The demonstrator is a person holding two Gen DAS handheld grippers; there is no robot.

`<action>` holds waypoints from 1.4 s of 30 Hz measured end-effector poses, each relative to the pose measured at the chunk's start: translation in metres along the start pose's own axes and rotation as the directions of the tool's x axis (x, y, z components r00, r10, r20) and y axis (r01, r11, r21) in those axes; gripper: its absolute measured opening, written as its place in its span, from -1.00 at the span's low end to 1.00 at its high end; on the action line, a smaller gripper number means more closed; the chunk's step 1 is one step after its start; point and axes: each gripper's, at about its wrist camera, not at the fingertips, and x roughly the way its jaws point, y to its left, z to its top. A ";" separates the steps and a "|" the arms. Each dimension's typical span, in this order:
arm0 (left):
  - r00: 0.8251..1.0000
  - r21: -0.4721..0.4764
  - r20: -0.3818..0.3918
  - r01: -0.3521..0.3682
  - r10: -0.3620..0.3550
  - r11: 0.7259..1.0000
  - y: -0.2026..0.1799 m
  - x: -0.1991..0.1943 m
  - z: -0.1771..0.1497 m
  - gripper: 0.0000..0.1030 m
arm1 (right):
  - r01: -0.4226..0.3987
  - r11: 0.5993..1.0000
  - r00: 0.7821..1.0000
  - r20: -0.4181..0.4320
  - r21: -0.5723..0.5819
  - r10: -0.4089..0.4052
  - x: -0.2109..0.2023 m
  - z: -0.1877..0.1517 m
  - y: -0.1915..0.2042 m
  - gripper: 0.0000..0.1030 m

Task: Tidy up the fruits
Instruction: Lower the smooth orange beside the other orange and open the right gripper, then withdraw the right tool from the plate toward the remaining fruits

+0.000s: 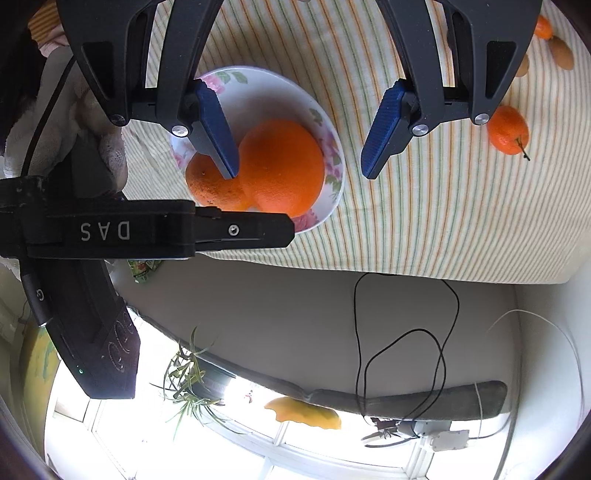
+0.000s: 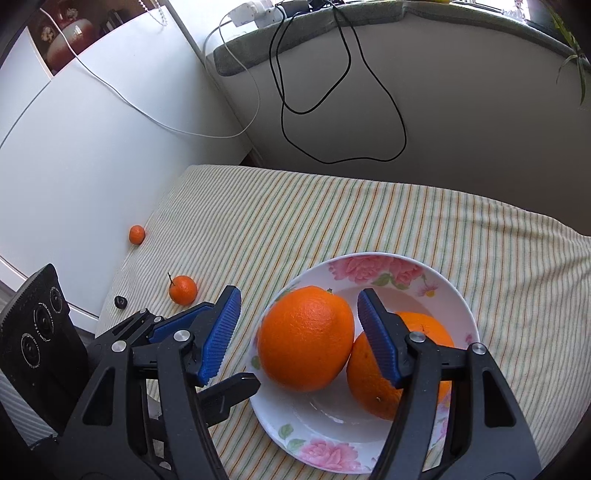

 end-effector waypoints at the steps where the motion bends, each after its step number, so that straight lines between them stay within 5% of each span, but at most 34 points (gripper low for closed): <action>1: 1.000 0.003 0.002 -0.003 0.003 1.000 0.001 -0.002 -0.001 0.32 | 0.002 1.000 1.000 0.008 0.003 -0.002 -0.002 -0.001 0.000 0.33; 15: 0.996 0.027 0.037 -0.079 0.078 0.996 0.014 -0.034 -0.020 0.32 | 0.033 0.999 0.994 0.105 -0.023 -0.030 -0.017 -0.021 0.014 0.33; 27: 0.978 0.015 0.080 -0.193 0.191 0.981 0.051 -0.075 -0.044 0.32 | 0.086 0.976 0.982 0.181 -0.199 -0.050 -0.022 -0.046 0.061 0.34; 29: 0.973 0.003 0.090 -0.213 0.211 0.977 0.060 -0.085 -0.048 0.32 | 0.100 0.970 0.981 0.184 -0.223 -0.059 -0.021 -0.050 0.070 0.47; 32: 0.968 -0.021 0.089 -0.235 0.236 0.972 0.077 -0.096 -0.055 0.32 | 0.066 0.971 0.983 0.180 -0.231 -0.023 -0.021 -0.057 0.079 0.62; 42: 0.956 -0.088 0.053 -0.284 0.290 0.955 0.119 -0.121 -0.086 0.32 | 0.001 0.948 0.989 0.143 -0.319 0.047 -0.007 -0.072 0.109 0.62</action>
